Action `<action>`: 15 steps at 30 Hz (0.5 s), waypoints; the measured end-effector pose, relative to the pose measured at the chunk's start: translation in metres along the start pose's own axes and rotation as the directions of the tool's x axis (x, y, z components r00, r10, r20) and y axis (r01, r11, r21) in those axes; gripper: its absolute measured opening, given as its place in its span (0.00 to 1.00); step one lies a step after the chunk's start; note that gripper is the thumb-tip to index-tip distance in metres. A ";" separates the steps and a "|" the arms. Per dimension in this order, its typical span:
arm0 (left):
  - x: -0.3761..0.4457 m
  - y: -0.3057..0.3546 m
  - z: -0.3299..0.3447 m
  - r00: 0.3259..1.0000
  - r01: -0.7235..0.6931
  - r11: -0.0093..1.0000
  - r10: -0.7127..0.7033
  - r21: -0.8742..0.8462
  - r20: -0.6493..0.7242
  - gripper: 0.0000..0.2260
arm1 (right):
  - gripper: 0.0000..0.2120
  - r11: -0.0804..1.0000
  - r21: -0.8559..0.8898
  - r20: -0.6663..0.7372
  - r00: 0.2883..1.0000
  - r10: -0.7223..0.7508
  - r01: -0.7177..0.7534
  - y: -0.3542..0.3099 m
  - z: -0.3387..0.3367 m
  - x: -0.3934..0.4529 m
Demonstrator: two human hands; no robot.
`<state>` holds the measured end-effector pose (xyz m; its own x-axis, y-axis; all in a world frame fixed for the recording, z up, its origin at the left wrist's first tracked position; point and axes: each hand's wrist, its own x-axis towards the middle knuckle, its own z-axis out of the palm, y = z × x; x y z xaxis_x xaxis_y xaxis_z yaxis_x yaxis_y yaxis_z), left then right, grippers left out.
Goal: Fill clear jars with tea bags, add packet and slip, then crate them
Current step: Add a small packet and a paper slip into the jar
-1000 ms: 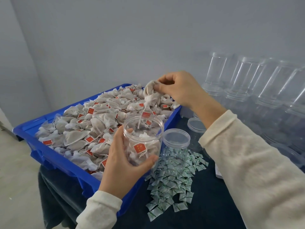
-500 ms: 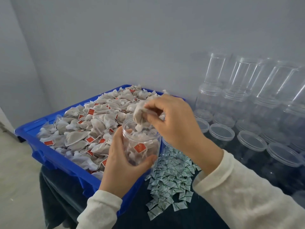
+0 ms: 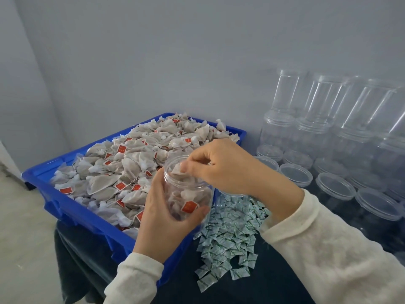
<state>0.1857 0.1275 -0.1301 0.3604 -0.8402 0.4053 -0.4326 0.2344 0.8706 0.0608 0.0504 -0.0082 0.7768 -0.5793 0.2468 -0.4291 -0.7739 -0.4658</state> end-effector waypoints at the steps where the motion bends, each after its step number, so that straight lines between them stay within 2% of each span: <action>1: 0.000 0.000 0.000 1.000 -0.009 1.000 0.009 -0.005 -0.009 0.46 | 0.23 1.000 0.008 0.025 1.000 0.000 0.000 -0.001 0.001 -0.001; 4: 0.000 0.003 0.000 1.000 -0.020 1.000 0.019 -0.020 -0.021 0.40 | 0.41 0.996 -0.075 0.080 0.996 -0.039 0.045 0.001 0.003 -0.004; 5: 0.001 0.003 0.000 1.000 -0.014 0.999 0.013 -0.032 -0.019 0.39 | 0.43 0.992 -0.110 0.120 0.991 -0.055 0.069 -0.001 0.004 -0.006; 8: 0.000 0.000 0.000 1.000 -0.012 1.000 0.012 -0.014 -0.007 0.45 | 0.40 0.969 -0.194 0.227 0.968 -0.105 0.151 -0.005 0.007 -0.010; 10: 0.000 -0.001 0.000 1.000 -0.007 1.000 0.007 0.028 -0.006 0.48 | 0.45 0.949 -0.268 0.293 0.953 -0.082 0.164 -0.007 0.007 -0.009; 13: 0.000 0.002 0.000 1.000 -0.015 1.000 0.015 0.020 -0.018 0.45 | 0.47 0.943 -0.309 0.336 0.942 -0.015 0.125 -0.007 0.006 -0.004; 15: 0.000 0.004 0.000 1.000 -0.028 0.999 0.028 -0.029 -0.011 0.40 | 0.40 0.962 -0.264 0.297 0.955 0.014 0.068 -0.007 0.005 -0.004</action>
<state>0.1842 0.1285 -0.1264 0.3574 -0.8277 0.4326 -0.4183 0.2723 0.8666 0.0630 0.0594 -0.0104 0.8725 -0.4881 -0.0232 -0.4818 -0.8514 -0.2073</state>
